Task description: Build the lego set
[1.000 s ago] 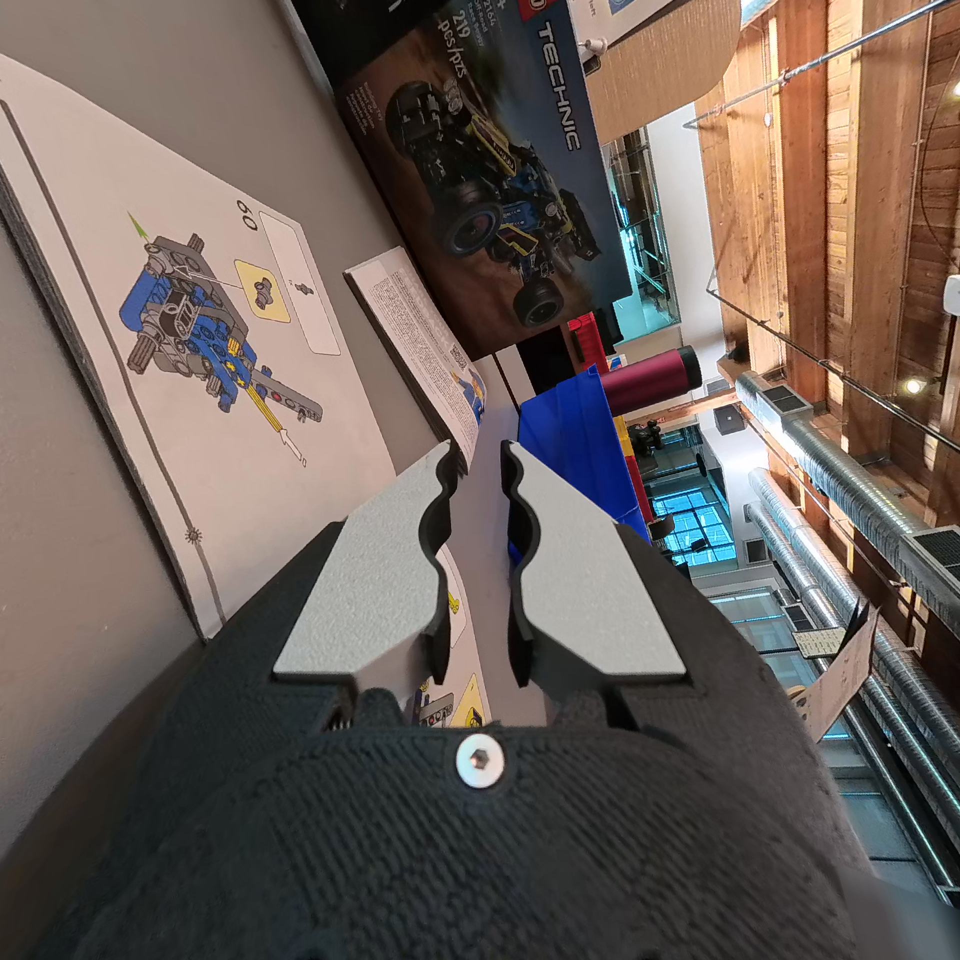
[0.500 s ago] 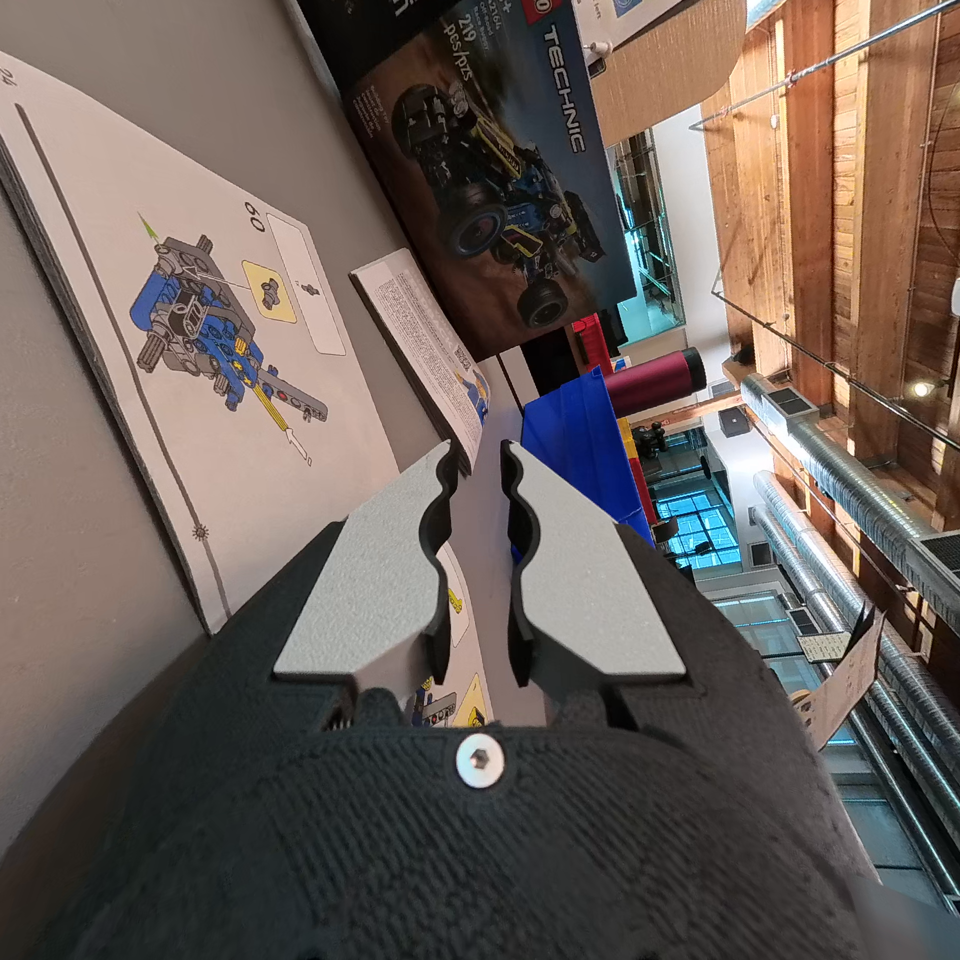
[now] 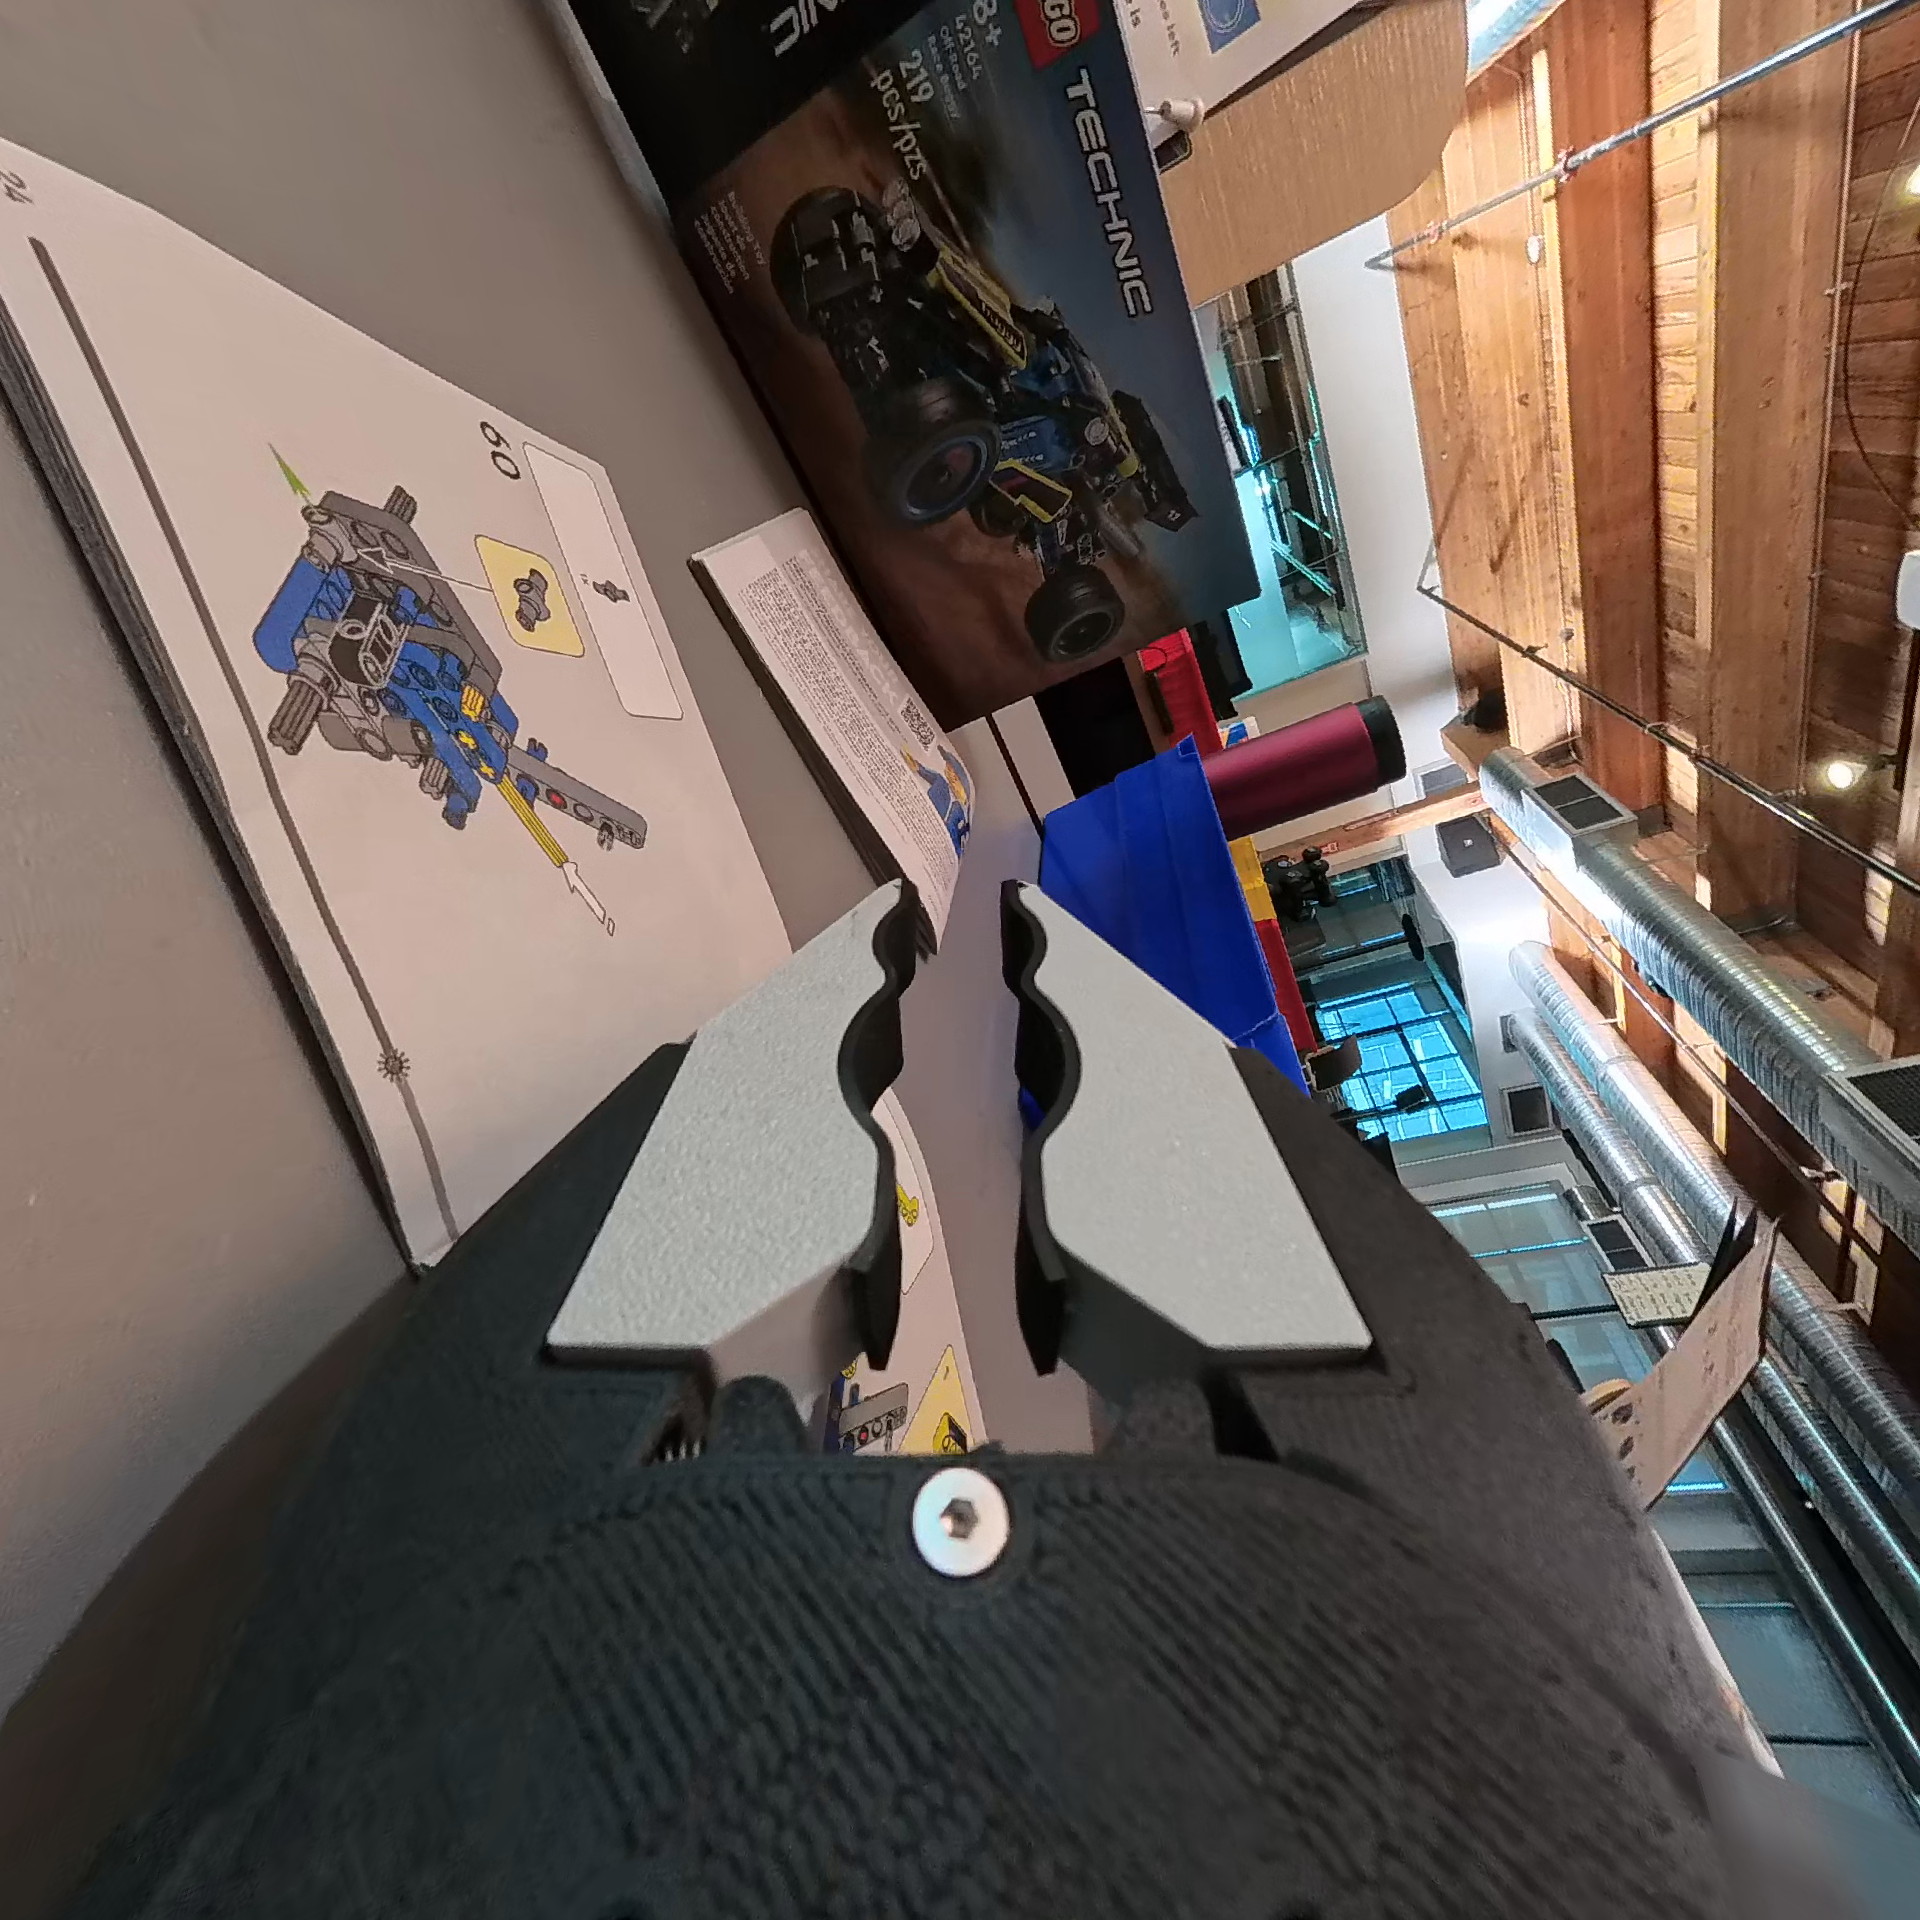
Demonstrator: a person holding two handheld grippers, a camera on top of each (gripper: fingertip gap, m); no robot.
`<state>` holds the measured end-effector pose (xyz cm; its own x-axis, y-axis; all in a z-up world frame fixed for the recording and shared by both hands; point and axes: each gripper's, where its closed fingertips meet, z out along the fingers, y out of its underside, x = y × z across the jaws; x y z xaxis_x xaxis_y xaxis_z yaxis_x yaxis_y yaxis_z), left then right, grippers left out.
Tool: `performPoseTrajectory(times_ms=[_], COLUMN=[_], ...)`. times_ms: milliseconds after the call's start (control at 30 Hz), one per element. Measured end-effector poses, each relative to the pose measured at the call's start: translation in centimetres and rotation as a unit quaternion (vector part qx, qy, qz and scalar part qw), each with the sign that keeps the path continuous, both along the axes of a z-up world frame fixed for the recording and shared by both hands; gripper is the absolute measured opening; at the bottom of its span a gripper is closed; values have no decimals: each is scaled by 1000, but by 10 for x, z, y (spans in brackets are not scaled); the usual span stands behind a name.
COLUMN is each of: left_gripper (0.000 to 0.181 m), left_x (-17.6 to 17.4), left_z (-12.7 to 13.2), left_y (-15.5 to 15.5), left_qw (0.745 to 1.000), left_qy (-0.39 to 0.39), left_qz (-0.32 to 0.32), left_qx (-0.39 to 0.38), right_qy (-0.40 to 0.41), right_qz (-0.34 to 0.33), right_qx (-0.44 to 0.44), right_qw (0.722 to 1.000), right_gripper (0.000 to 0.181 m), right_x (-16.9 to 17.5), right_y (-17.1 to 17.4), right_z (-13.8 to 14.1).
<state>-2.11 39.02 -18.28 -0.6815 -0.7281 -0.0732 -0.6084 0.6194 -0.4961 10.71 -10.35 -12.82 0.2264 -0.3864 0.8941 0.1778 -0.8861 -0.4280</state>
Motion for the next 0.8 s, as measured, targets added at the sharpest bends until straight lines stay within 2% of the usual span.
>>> performPoseTrajectory(times_ms=[200,333,433,533,700,800], left_gripper=[4,4,4,4,4,4], left_x=[13,17,14,0,-39,-60], left_z=[37,64,71,66,43,21], left_y=[-16,-48,-97,-160,-259,-294], left_qw=[995,988,982,973,950,938], left_qy=[-84,-143,-164,-159,-124,-101], left_qz=[7,-12,-54,-129,-250,-308], left_qx=[-45,-56,-82,-105,-139,-120], right_qy=[-2,-3,-4,-4,-11,-12], right_qz=[1,3,6,12,30,53], right_qx=[8,14,25,36,47,48], right_qw=[1000,1000,1000,999,998,997], right_gripper=[14,14,14,14,13,12], right_x=[-1,-2,-4,-6,-13,-19], right_y=[-1,-1,-1,0,8,17], right_z=[2,4,6,8,12,12])
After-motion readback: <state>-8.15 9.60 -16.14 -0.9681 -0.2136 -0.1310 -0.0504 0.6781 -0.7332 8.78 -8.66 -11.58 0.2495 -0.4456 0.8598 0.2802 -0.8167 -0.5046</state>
